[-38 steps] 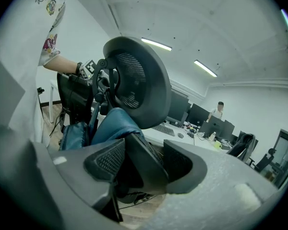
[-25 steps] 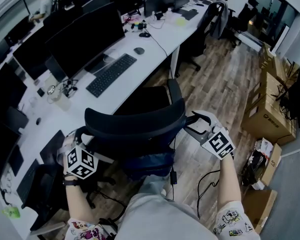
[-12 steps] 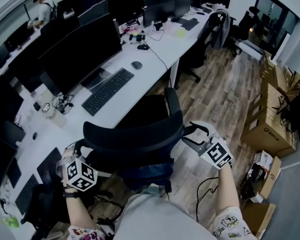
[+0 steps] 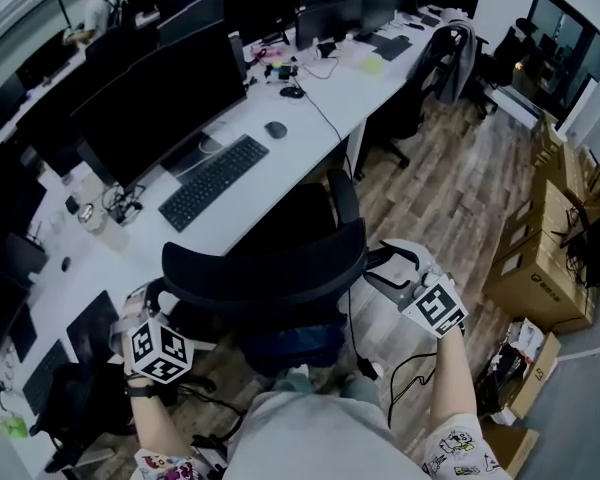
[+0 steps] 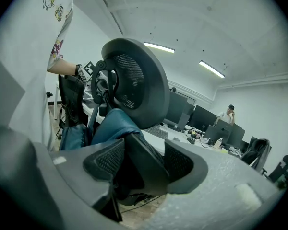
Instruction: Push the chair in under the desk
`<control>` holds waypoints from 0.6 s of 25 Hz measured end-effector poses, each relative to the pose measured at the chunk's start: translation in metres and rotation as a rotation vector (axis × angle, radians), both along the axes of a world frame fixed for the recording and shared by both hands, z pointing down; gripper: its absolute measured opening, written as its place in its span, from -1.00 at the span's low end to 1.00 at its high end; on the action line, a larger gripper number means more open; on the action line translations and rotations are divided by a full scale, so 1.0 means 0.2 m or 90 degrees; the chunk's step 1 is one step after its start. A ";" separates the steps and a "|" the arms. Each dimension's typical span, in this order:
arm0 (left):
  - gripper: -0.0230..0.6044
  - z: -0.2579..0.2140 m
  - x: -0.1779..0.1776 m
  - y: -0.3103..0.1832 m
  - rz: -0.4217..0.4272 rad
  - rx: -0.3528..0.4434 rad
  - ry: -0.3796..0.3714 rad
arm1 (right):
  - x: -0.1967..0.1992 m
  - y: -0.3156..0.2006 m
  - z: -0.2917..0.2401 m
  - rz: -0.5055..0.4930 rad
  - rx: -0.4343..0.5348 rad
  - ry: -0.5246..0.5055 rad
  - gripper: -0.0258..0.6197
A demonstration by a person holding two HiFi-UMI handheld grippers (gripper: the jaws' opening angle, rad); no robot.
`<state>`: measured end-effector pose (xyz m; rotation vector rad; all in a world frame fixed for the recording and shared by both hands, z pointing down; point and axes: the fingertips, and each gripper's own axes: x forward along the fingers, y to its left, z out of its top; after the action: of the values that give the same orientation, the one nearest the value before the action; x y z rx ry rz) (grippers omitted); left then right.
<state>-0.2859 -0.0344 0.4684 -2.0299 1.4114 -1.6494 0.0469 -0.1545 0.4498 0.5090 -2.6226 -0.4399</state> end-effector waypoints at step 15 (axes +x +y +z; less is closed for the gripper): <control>-0.27 0.02 0.30 0.02 -0.167 0.030 0.002 | 0.14 -0.29 0.00 -0.134 0.008 0.017 -0.12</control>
<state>-0.2262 -0.0294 0.4722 -1.8892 1.7635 -1.6902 0.0757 -0.2130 0.4492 0.2303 -2.6603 -0.5247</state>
